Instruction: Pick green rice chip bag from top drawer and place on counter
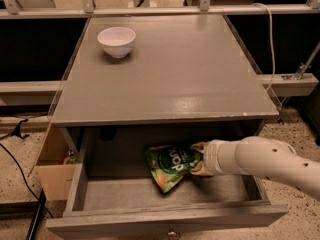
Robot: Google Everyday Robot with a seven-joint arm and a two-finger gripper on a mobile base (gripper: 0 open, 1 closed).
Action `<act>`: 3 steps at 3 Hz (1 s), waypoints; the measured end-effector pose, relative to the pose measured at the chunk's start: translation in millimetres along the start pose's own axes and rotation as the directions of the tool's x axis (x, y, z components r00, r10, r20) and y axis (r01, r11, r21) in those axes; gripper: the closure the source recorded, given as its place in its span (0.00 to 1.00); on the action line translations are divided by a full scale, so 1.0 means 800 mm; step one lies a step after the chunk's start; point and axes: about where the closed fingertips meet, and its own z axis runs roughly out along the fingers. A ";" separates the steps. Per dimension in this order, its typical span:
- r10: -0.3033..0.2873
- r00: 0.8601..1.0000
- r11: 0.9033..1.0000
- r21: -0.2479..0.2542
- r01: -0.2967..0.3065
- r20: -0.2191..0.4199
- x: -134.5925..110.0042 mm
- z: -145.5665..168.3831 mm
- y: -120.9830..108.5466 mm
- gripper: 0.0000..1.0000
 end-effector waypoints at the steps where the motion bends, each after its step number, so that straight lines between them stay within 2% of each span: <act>1: 0.000 1.000 1.000 0.000 0.000 0.000 0.000 0.000 0.000 0.84; 2: -0.001 1.000 1.000 -0.001 0.001 0.000 -0.001 0.000 0.000 1.00; 3: -0.008 1.000 1.000 -0.007 0.008 -0.005 -0.011 -0.011 -0.006 1.00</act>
Offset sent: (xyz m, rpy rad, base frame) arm 0.0000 0.0000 0.0000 0.0000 0.0000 0.0000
